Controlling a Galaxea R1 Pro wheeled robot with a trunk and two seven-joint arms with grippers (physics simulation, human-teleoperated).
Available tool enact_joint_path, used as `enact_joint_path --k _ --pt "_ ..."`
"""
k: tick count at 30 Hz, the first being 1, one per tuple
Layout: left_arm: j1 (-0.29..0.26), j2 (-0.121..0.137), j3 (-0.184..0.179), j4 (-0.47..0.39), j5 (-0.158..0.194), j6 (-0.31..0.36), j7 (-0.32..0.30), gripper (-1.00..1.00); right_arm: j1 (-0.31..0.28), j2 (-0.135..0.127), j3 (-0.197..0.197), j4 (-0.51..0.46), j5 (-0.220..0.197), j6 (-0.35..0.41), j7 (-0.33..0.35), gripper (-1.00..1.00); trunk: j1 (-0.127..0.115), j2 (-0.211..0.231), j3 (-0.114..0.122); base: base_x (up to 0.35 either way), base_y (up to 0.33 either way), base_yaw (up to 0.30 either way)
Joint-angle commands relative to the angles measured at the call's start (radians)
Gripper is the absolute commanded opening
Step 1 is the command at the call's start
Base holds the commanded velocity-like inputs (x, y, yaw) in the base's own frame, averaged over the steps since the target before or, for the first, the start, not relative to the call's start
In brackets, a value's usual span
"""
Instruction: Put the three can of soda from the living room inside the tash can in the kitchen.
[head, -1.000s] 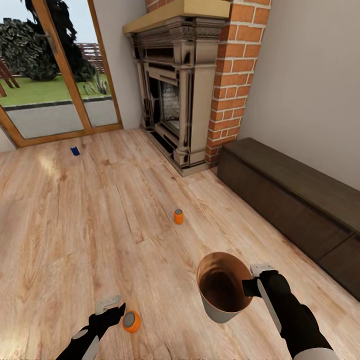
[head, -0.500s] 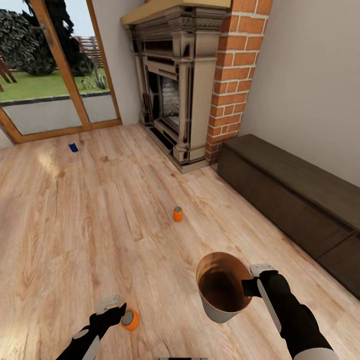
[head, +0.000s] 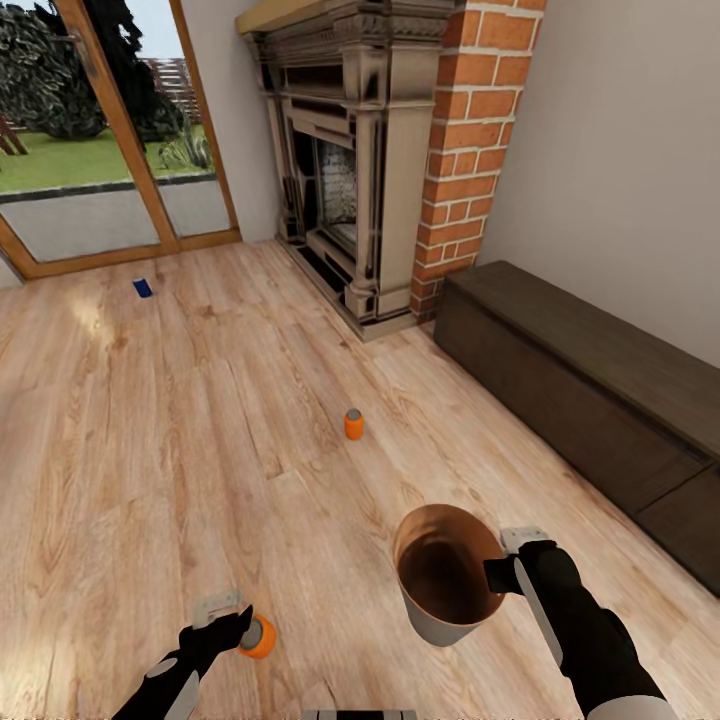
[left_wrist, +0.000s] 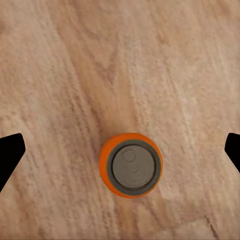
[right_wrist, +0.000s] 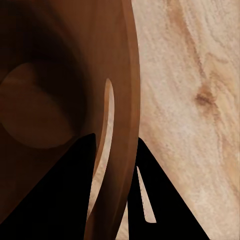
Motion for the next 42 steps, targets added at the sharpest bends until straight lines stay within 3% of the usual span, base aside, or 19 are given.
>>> enact_joint_path --k 1,42 --pt "0.000 0.000 0.000 0.000 0.000 0.000 0.000 1.00 0.000 0.000 0.000 0.000 -0.014 0.000 0.003 -1.00 0.000 0.000 -0.002 0.001 -0.001 0.000" --pt "0.000 0.000 0.001 0.000 0.000 0.000 0.000 1.00 0.000 0.000 0.000 0.000 -0.015 0.000 0.003 -1.00 0.000 0.000 -0.067 0.057 -0.020 0.000"
